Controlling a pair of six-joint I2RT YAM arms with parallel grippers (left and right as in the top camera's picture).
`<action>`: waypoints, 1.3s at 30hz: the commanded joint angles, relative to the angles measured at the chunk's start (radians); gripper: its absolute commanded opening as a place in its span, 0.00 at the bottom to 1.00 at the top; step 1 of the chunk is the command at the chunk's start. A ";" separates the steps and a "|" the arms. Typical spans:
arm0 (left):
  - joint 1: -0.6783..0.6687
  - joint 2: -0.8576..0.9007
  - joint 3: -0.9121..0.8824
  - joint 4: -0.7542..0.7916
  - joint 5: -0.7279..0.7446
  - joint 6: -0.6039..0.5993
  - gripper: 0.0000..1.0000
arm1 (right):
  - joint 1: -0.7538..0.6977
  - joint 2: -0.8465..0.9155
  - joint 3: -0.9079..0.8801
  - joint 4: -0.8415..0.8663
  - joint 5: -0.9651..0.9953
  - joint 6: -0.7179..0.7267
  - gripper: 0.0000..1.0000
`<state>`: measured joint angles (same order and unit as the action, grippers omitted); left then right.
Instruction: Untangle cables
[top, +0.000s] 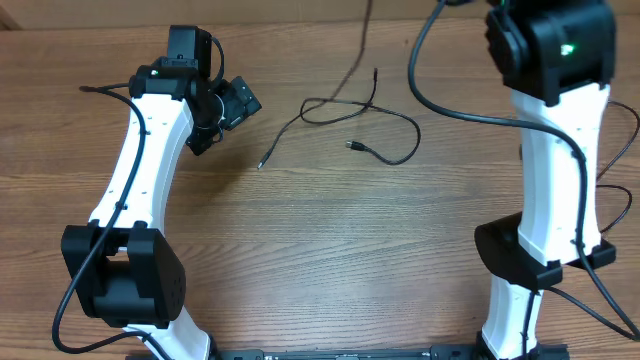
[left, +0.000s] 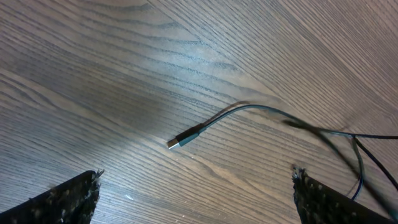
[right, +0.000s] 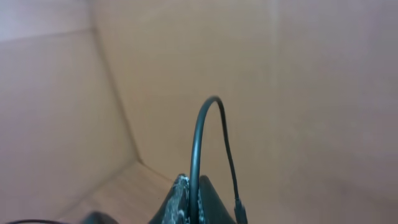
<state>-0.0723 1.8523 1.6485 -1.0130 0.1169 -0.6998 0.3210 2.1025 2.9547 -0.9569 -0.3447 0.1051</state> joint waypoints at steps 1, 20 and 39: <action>-0.006 -0.001 -0.002 0.000 0.003 0.016 1.00 | -0.014 -0.014 0.016 -0.070 0.110 -0.002 0.04; -0.006 -0.001 -0.002 0.000 0.003 0.016 1.00 | -0.016 -0.013 -0.049 -0.594 0.195 -0.002 0.12; -0.006 -0.002 -0.002 0.000 0.003 0.016 1.00 | -0.013 -0.012 -0.547 -0.512 0.125 -0.002 0.40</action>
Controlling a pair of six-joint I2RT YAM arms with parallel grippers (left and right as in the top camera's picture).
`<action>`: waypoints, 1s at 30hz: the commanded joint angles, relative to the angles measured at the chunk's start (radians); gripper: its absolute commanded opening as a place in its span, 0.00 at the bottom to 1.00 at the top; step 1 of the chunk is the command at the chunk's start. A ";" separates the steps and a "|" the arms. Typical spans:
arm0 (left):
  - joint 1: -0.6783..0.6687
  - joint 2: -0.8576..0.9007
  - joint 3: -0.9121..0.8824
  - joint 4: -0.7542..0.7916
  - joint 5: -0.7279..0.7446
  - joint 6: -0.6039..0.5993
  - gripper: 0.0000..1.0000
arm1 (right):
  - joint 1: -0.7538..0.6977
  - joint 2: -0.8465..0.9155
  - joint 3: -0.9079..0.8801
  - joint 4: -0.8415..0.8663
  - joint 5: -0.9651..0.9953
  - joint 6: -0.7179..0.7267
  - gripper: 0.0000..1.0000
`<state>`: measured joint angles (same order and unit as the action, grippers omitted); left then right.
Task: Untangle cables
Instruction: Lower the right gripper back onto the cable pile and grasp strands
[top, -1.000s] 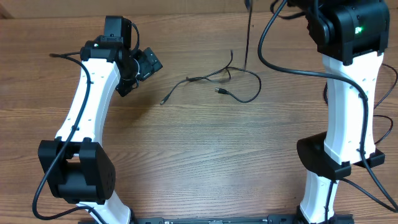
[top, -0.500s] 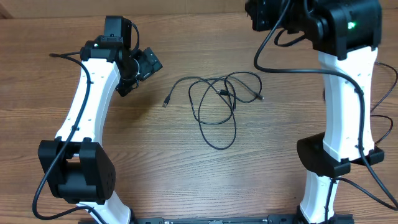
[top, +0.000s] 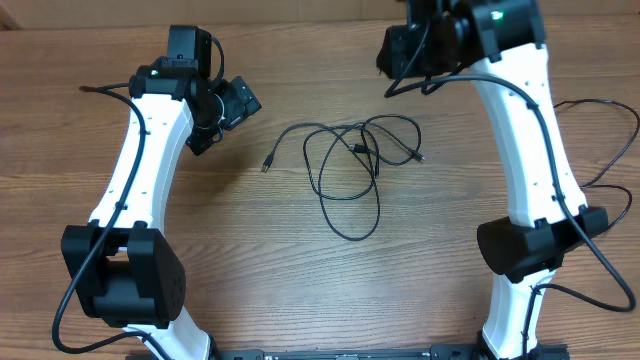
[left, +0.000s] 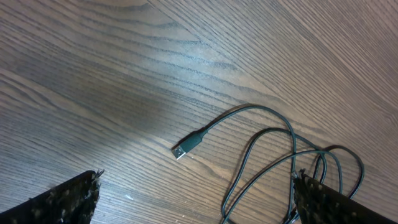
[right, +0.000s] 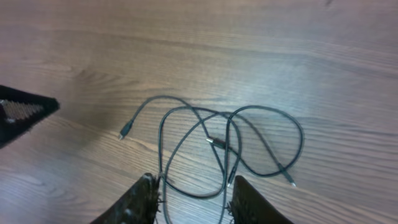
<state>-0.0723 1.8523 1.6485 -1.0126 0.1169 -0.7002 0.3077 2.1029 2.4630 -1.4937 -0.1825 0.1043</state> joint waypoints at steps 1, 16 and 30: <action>-0.006 -0.002 -0.002 0.000 0.003 0.016 1.00 | 0.000 -0.012 -0.084 0.045 -0.040 -0.002 0.40; -0.006 -0.001 -0.002 0.000 0.003 0.016 1.00 | 0.000 -0.012 -0.495 0.440 -0.047 -0.002 0.46; -0.006 -0.001 -0.002 0.000 0.003 0.016 1.00 | 0.000 -0.012 -0.814 0.913 0.075 -0.004 0.34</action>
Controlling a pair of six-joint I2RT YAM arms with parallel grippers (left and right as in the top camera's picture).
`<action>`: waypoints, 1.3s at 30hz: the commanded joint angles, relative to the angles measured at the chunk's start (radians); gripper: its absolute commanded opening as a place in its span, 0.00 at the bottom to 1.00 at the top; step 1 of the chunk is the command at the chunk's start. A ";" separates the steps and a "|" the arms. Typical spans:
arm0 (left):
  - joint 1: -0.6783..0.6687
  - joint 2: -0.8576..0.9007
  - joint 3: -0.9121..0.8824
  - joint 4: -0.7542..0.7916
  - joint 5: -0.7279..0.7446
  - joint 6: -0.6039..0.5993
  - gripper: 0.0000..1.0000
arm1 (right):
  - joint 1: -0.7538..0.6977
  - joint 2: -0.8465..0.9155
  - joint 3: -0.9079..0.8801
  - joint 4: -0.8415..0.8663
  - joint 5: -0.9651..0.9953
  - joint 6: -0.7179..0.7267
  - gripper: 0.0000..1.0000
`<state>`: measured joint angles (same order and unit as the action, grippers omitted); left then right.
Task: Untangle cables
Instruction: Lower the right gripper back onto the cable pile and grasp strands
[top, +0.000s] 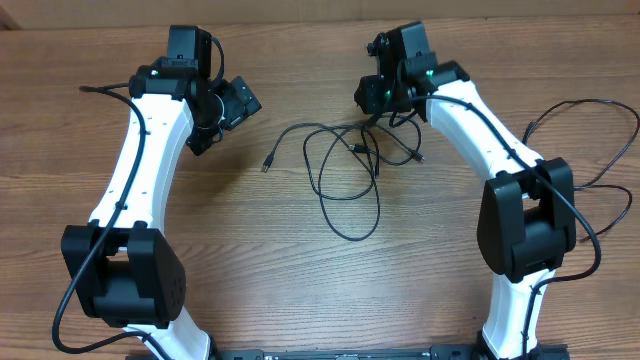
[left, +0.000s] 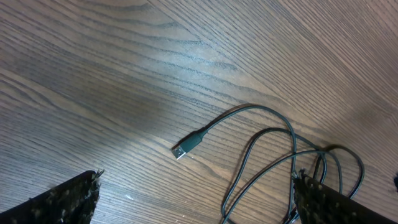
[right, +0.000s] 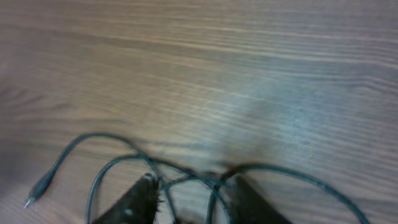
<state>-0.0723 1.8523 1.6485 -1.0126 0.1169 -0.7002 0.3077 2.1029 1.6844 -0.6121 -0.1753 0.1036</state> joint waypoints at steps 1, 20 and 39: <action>-0.006 -0.001 -0.002 0.000 0.003 0.016 1.00 | 0.000 -0.012 -0.051 0.050 0.082 -0.010 0.33; -0.006 -0.002 -0.002 0.000 0.003 0.016 1.00 | 0.000 -0.012 -0.259 0.181 0.122 -0.117 0.41; -0.006 -0.001 -0.002 0.000 0.003 0.016 1.00 | 0.001 -0.012 -0.264 0.134 -0.108 -0.109 0.26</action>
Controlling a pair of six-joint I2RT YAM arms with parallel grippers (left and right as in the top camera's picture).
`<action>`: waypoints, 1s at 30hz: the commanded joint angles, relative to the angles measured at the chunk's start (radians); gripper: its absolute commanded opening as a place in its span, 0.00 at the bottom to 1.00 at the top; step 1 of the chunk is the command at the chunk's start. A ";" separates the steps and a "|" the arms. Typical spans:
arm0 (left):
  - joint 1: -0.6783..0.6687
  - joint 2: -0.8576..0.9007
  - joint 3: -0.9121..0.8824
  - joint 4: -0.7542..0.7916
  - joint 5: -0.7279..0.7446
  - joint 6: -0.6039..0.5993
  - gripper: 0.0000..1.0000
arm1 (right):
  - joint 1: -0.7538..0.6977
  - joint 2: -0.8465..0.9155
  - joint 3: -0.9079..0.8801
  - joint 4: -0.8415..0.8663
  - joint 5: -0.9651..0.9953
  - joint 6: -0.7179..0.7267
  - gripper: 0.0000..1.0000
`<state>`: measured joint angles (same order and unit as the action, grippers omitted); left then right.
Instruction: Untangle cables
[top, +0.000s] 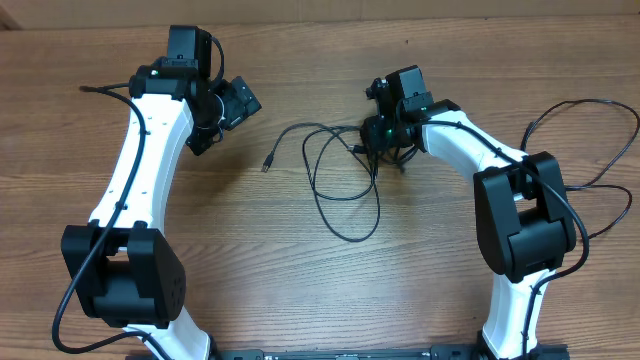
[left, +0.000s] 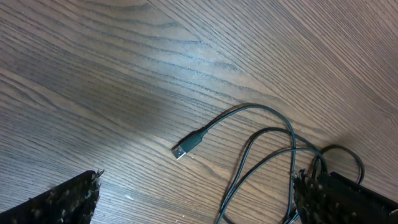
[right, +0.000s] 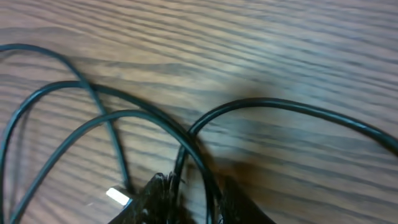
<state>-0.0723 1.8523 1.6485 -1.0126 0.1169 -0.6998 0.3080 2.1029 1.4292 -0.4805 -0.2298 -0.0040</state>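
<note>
A thin black cable (top: 345, 195) lies in crossing loops at mid-table. Its USB plug (top: 267, 162) points left, also in the left wrist view as the plug (left: 181, 150). My right gripper (top: 378, 148) is down on the right side of the tangle. In its wrist view the gripper (right: 196, 198) is open a little, with cable strands (right: 261, 106) running between the fingers (right: 163, 193). A small silver connector (right: 115, 196) lies just left of them. My left gripper (top: 228, 122) hangs open left of the plug; it (left: 196, 199) holds nothing.
The robot's own black leads (top: 590, 110) loop over the table at the far right. Both arm bases (top: 125, 280) stand near the front edge. Bare wood (top: 300, 290) lies in front of the tangle.
My right gripper has come nearer and lower, from above the tangle's far edge down onto its right loops, and its fingers stand closer together. The left arm has not moved.
First my right gripper was high up, shut on the cable, which hung stretched from it with its ends on the table. Then the cable lay in a tangled heap and the gripper was open above it. It then stood lower, and now sits in the loops.
</note>
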 joint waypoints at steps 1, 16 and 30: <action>-0.006 -0.001 -0.002 0.000 0.003 0.016 1.00 | 0.000 -0.012 -0.009 0.003 -0.053 -0.001 0.25; -0.006 -0.001 -0.002 0.000 0.003 0.016 1.00 | 0.000 -0.012 -0.009 0.037 -0.060 -0.111 0.33; -0.006 -0.001 -0.002 0.000 0.003 0.016 1.00 | 0.000 -0.012 -0.010 -0.013 0.057 -0.140 0.39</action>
<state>-0.0723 1.8523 1.6485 -1.0130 0.1169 -0.6998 0.3080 2.1029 1.4288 -0.4866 -0.2146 -0.1329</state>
